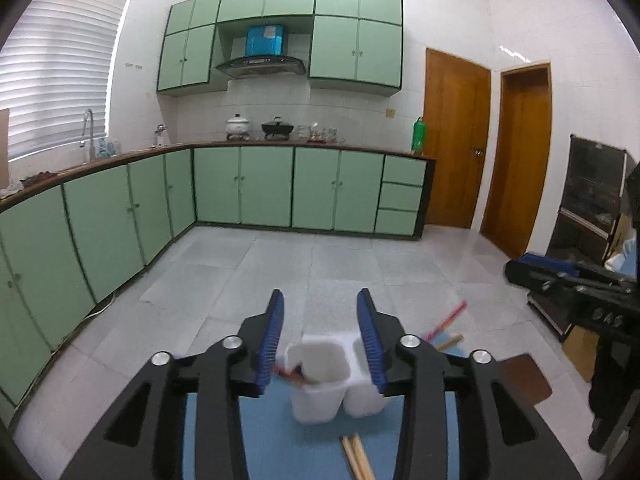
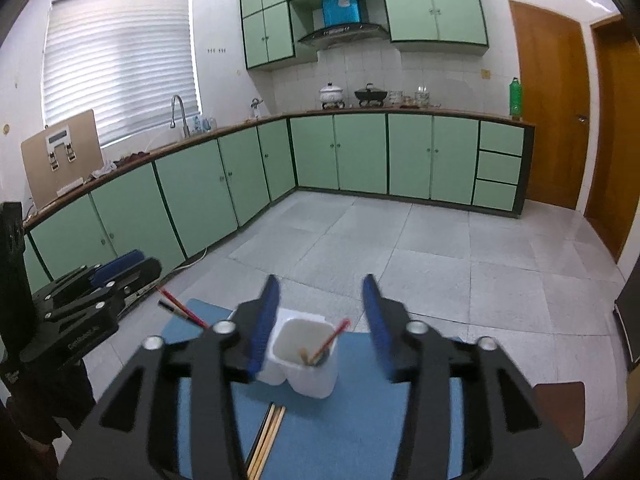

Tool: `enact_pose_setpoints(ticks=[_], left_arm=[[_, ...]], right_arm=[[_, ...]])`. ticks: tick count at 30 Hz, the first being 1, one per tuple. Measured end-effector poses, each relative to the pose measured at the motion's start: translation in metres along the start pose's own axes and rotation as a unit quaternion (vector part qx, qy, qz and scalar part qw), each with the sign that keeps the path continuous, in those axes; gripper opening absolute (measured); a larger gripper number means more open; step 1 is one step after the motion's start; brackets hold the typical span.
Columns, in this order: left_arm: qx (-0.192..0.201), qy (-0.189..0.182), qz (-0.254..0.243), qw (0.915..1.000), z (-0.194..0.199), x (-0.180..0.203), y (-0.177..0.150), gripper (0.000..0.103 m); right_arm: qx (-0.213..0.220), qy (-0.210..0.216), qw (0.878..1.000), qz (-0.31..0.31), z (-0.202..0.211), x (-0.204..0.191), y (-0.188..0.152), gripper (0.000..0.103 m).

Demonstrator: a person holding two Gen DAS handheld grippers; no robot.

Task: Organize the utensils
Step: 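Drop both chopsticks into the white holder and open both tools, then move both tools back over the remaining chopsticks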

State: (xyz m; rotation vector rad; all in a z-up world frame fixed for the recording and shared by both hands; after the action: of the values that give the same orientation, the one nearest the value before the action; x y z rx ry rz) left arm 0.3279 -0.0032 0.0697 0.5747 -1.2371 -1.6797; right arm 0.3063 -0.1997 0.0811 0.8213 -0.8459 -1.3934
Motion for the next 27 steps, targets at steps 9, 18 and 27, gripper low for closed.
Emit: enact_pose_setpoints(ticks=[9,18,27], left_arm=[[-0.014,0.034,0.002,0.9993,0.052,0.014,-0.085,0.059],[-0.094,0.046,0.025,0.9943,0.055,0.017,-0.184,0.06],[-0.138,0.046,0.047,0.9883,0.053,0.02,-0.23,0.06]], right_arm=[[-0.013,-0.02,1.0,-0.011,0.041,-0.001,-0.099,0.088],[-0.094,-0.016,0.995,-0.007,0.041,-0.035,-0.214,0.088],[-0.157,-0.007,0.987,0.032,0.038,-0.065,-0.272,0.075]])
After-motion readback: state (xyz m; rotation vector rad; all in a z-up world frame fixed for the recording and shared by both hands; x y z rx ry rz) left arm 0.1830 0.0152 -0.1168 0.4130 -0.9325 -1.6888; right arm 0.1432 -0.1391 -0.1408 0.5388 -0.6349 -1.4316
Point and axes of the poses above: each gripper's, at about its wrist camera, not at the fingertips, and z roughly against the way its jaws point, x to its right, y to its top, the point moved 4 cm from there along -z, roughly the way its jaws point, and after that the axes turned 14 degrees about -y, right-handed, at the moved point
